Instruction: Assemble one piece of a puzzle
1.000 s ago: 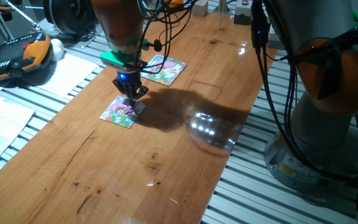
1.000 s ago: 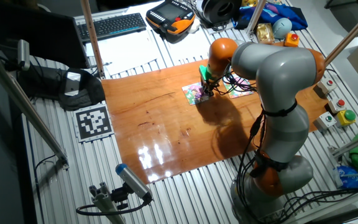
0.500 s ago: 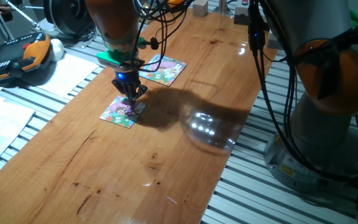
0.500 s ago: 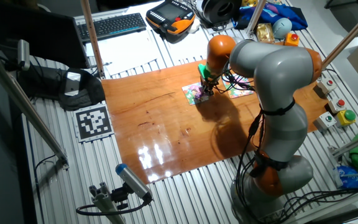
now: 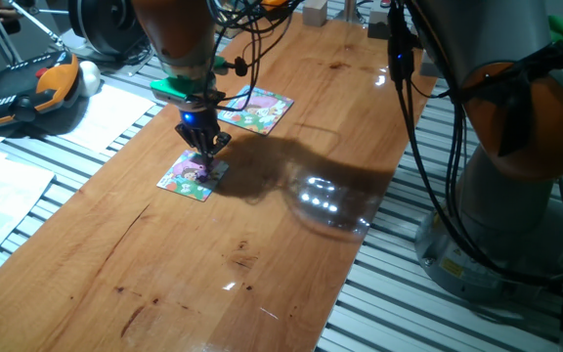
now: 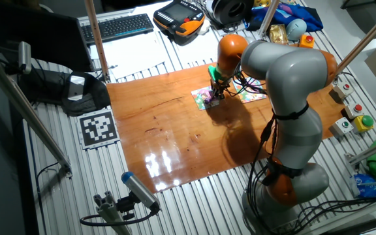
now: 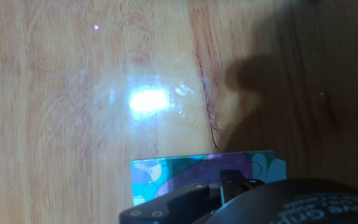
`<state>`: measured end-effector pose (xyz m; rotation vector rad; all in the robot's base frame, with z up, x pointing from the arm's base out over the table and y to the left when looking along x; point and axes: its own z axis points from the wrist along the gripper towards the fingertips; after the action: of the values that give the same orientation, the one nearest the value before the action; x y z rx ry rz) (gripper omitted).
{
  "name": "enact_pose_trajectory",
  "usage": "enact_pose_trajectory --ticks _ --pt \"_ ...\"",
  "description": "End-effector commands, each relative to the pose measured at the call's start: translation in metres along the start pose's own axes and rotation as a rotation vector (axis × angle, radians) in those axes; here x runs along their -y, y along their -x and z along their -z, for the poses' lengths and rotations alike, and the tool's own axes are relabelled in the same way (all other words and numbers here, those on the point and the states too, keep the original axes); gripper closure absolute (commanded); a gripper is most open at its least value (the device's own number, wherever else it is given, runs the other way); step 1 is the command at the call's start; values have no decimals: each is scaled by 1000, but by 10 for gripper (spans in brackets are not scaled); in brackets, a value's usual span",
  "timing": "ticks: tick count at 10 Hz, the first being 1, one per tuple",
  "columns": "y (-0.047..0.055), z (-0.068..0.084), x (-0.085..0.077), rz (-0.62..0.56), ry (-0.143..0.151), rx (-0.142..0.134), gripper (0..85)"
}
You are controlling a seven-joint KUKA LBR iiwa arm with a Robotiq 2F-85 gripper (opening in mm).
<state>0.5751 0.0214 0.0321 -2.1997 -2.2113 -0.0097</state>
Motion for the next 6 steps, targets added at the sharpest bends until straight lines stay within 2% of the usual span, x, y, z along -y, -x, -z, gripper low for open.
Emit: enact_pose_trajectory --ticks 1,6 --pt "0 0 0 3 -8 2 850" --pt "0 0 0 -8 26 -4 850"
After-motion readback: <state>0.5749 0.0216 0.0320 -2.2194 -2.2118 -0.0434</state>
